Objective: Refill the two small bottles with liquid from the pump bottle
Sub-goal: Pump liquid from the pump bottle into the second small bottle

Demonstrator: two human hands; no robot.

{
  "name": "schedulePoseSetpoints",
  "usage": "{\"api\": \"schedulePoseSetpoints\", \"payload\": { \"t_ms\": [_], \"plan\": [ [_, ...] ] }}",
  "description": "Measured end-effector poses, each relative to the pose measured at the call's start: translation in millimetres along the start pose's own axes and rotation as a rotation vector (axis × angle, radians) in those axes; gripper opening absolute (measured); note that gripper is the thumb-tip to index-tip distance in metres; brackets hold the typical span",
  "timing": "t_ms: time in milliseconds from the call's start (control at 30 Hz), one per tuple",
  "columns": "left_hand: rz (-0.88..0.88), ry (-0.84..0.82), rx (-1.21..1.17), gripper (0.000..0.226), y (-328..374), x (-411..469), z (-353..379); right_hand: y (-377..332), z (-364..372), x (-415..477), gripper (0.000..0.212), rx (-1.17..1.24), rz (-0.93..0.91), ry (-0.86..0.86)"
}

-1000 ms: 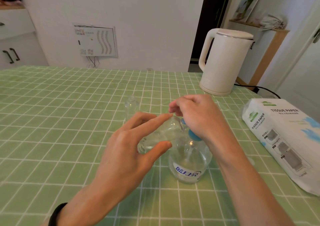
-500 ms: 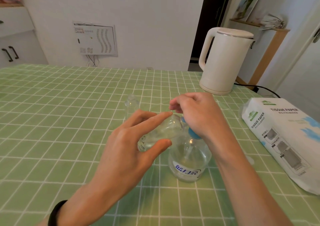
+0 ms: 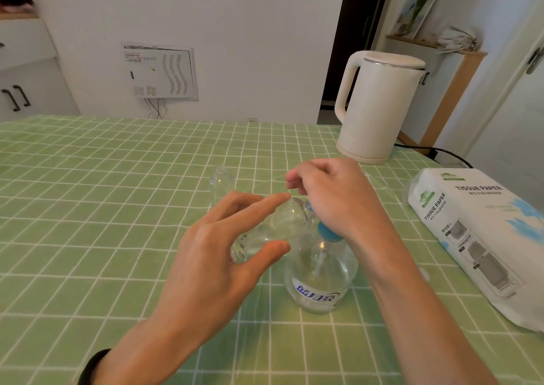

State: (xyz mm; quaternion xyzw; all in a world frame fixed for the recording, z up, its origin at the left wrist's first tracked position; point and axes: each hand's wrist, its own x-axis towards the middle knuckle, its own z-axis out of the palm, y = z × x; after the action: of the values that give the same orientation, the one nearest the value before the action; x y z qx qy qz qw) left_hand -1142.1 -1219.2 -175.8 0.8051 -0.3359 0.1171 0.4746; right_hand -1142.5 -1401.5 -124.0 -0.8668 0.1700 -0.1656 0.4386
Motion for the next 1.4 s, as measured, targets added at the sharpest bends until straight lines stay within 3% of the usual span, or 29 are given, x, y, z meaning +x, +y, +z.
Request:
{"api": "schedulePoseSetpoints", "payload": {
  "t_ms": [1400],
  "plan": [
    [-0.002,-0.018,0.015,0.049,0.9,1.1,-0.8,-0.4,1.3,-4.0,0.039,-0.008,0.073,-0.009]
  ]
}}
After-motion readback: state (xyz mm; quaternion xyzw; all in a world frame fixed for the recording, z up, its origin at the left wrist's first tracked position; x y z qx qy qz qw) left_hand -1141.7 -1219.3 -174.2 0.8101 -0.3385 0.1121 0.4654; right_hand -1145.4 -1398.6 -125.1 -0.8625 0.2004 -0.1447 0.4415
